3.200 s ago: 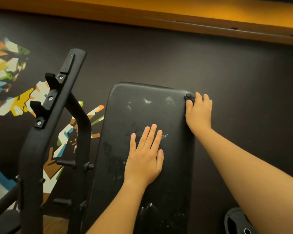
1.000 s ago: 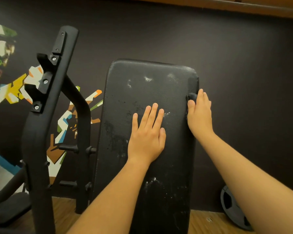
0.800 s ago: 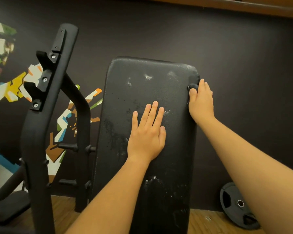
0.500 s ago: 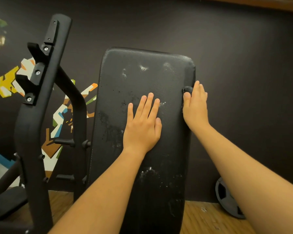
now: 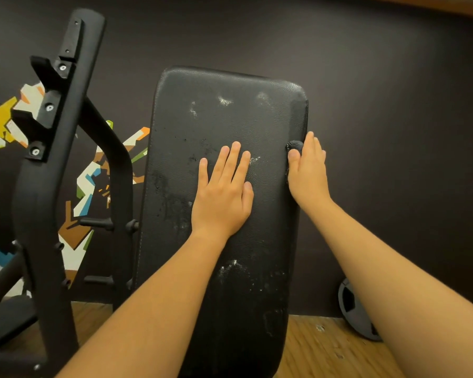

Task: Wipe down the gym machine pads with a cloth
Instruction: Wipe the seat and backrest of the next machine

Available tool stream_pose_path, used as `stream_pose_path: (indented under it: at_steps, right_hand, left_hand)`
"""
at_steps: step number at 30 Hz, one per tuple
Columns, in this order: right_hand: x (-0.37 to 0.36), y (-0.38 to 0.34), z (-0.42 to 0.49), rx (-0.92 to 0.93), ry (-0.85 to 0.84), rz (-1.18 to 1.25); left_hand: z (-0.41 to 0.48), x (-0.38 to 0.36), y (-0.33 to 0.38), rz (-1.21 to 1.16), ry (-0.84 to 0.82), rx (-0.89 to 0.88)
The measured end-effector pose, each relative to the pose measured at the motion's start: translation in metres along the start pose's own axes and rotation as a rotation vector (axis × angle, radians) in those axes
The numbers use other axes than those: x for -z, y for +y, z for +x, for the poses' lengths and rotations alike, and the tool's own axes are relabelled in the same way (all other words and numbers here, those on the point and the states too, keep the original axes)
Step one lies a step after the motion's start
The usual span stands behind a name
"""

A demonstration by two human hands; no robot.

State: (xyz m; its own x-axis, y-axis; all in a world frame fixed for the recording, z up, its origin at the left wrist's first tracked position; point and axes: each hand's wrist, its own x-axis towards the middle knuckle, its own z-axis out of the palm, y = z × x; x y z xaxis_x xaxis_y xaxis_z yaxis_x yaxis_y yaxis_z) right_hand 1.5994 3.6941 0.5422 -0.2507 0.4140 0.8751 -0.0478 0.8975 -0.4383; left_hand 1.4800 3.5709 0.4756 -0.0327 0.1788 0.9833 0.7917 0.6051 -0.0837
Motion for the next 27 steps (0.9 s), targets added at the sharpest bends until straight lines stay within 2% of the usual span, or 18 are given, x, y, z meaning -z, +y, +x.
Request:
stream_pose_path:
  at_steps: [6,12,16,21,27]
  right_hand:
    - [-0.010,0.000,-0.027,-0.054,0.050,0.065]
    - [-0.002,0.004,-0.018,-0.040,-0.007,0.028]
    - [-0.003,-0.001,-0.016,-0.063,0.007,0.049]
    - [-0.009,0.011,-0.062,-0.095,-0.001,0.073]
    - [-0.006,0.011,-0.047,-0.075,0.008,0.079]
  left_hand:
    - [0.000,0.001,-0.002,0.000,-0.005,0.000]
    - [-0.002,0.003,0.000,-0.006,-0.018,0.011]
    - [-0.004,0.003,0.000,-0.008,-0.023,0.007]
    - [-0.018,0.003,-0.003,-0.013,-0.045,-0.013]
    - [-0.036,0.003,-0.005,-0.023,-0.058,-0.031]
